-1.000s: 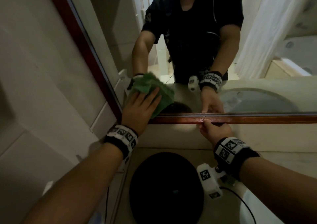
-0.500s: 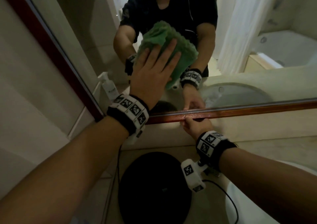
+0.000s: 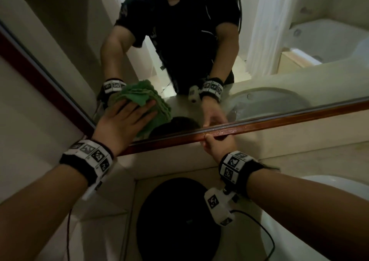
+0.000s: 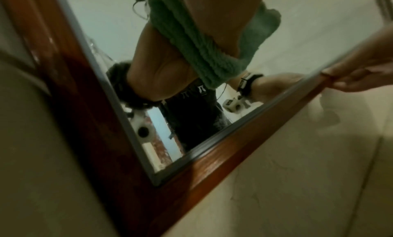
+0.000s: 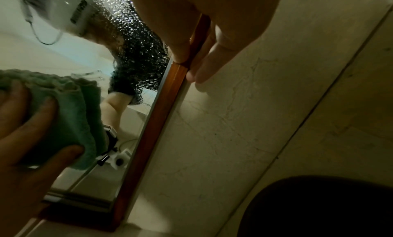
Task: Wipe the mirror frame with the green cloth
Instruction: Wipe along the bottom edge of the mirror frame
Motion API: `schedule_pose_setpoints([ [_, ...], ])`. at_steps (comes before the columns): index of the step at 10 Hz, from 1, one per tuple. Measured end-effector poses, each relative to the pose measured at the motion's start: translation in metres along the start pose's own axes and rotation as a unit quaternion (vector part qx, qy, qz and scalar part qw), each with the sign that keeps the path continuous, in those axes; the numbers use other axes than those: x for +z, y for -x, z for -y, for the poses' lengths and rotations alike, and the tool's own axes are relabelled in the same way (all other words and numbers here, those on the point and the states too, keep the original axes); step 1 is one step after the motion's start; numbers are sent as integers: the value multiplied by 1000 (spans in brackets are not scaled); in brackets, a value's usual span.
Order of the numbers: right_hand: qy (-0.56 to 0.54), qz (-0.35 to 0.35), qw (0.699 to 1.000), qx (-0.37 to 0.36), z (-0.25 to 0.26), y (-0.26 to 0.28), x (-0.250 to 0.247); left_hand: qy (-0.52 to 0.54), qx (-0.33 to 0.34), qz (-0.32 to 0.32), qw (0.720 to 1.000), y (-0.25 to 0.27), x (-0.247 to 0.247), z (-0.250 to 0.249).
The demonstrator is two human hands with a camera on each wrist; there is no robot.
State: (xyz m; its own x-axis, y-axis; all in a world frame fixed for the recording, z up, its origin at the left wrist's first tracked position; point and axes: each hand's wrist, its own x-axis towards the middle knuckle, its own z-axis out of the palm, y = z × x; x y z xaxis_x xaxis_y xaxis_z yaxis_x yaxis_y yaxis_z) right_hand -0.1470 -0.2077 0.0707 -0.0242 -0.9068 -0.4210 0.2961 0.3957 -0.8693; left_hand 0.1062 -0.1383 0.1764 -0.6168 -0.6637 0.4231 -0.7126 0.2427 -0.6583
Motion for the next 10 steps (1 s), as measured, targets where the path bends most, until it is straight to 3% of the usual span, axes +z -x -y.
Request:
schedule_pose_setpoints([
  [3,-31,15,999,1,3,2,0,-12,-47,6,999,-13,4,-38],
  [5,-46,21,999,-9,-2,-2,-1,49,-28,42,998,-34,26,-91],
  [6,-53,28,998,-24,-5,-4,1,75,-4,72,995,-40,31,-93],
  [7,-66,17,997,-41,-8,-8,0,80,67,80,991,-65,26,-85],
  [8,-102,41,994,3,-3,-10,-2,83,129,80,985,-98,17,-98],
  [9,56,-4,998,8,2,-3,-10,62,139,96,984,-108,14,-109],
  [10,-3,-4,999,39,10,-1,-6,82,113,110,984,-87,15,-96],
])
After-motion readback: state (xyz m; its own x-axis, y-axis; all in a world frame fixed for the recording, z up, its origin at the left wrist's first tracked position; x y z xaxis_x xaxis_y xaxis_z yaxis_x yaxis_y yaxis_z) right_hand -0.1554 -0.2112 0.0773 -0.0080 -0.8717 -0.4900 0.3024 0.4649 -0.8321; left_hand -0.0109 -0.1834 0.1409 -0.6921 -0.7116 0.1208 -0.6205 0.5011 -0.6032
